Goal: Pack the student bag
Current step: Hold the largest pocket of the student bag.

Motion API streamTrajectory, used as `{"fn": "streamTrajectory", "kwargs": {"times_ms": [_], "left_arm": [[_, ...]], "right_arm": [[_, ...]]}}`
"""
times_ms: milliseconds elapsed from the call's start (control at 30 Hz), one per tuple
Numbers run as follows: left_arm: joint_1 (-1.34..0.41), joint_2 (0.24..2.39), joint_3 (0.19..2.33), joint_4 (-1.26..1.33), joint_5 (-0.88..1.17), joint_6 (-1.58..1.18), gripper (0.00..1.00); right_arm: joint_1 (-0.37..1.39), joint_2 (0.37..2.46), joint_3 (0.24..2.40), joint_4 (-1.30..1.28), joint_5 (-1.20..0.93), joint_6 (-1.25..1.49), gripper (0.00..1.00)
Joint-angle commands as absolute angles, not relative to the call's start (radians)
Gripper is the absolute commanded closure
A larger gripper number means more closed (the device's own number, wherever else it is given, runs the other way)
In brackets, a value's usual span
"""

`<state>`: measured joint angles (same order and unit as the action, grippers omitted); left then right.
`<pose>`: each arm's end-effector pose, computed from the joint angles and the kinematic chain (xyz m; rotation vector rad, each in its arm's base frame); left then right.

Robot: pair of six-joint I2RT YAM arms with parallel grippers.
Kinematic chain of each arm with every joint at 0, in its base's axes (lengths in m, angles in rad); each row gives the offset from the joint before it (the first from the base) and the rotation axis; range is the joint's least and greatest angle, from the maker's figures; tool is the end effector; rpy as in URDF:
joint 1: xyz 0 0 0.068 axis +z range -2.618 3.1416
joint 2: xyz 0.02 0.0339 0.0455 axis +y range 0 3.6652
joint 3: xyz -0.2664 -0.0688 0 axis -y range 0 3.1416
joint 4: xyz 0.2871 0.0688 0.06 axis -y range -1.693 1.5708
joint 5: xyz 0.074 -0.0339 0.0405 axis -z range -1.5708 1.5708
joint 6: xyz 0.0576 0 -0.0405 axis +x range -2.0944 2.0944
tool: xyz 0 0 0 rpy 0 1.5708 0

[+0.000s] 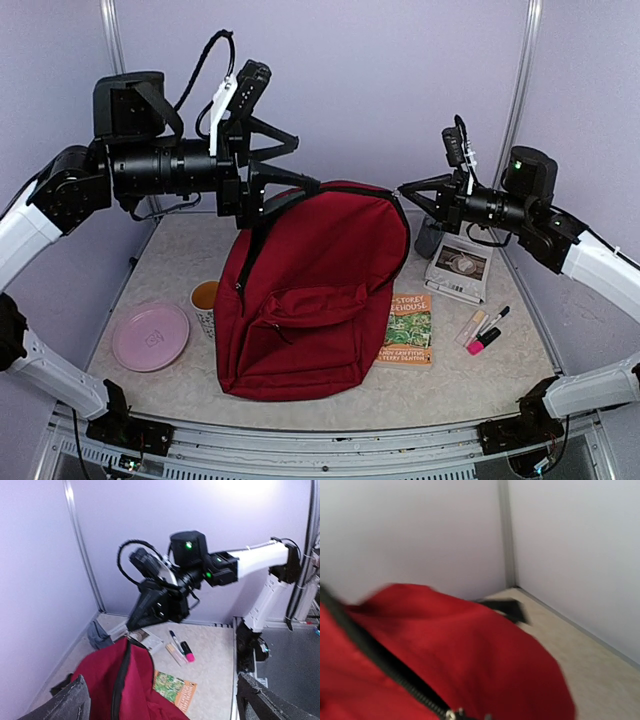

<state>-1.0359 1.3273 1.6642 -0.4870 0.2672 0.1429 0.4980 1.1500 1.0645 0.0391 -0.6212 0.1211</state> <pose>0.1577 -0.2960 0.5042 1.1648 1.3704 -0.8802 0.2678 0.1838 0.3863 -0.7931 1.5021 0.9689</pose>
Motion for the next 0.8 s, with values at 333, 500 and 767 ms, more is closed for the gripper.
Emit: {"fn": "streamTrajectory", "kwargs": {"times_ms": [333,500,767], "left_arm": [[-0.852,1.721,2.14,-0.8,0.057,0.199,0.27],[-0.85,1.775,2.169,-0.756,0.108,0.229,0.29],[-0.853,1.729,2.068,-0.657,0.287,0.308,0.23]], "right_arm": [[0.577,1.115,1.111,0.075,-0.672,0.105,1.0],[0.586,1.135,1.126,0.053,-0.655,0.079,1.0],[0.586,1.193,1.312,-0.069,-0.609,-0.015,1.0]]}}
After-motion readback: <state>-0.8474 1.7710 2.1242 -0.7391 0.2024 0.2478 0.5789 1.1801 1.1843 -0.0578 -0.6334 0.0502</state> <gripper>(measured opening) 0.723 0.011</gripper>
